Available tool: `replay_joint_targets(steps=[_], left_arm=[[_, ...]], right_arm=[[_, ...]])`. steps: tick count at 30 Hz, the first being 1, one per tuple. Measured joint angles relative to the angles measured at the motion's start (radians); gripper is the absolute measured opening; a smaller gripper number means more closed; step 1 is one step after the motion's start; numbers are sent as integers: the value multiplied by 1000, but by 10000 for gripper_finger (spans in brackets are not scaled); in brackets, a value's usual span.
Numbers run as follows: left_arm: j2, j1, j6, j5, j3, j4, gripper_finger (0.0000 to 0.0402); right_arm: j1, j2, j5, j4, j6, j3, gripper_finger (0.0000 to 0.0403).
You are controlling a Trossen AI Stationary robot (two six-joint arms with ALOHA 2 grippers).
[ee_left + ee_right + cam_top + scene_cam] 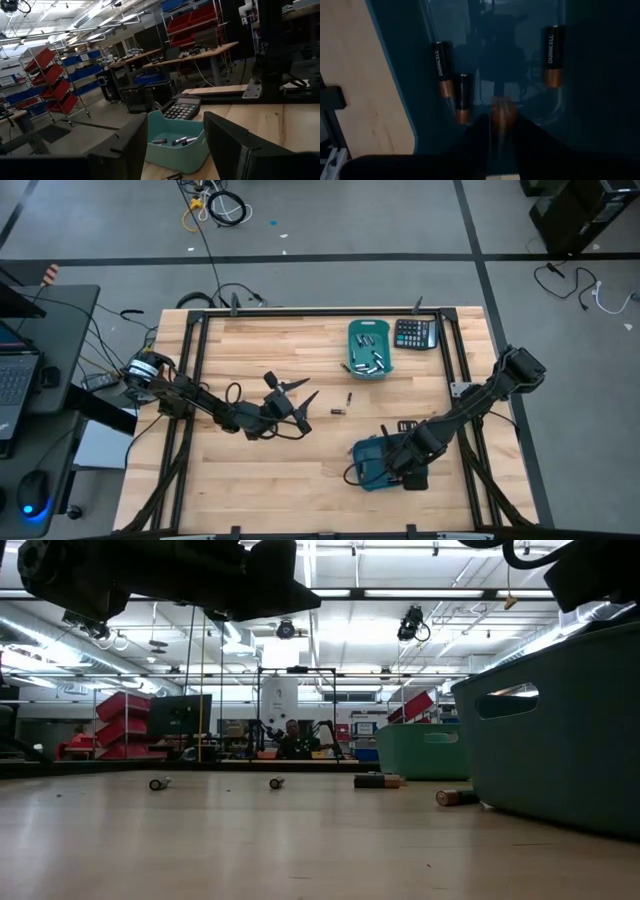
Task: Sort batteries
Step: Put the black battery into the blue bin
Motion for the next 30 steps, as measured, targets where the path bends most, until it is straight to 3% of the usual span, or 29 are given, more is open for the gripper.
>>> replay_joint_targets(steps=[10, 18, 25, 30], left_arm=[[0, 0, -30, 8, 0, -82, 193], [-1, -1, -96, 162, 0, -173, 193], [-1, 6, -240, 498, 0, -371, 193], [-1, 21, -287, 510, 0, -424, 193]], right_arm=[[-2, -3, 40, 42, -19, 0, 99], [-3, -72, 119, 48, -27, 0, 99], [-3, -209, 337, 124, -86, 0, 98], [-3, -285, 527, 201, -207, 0, 100]])
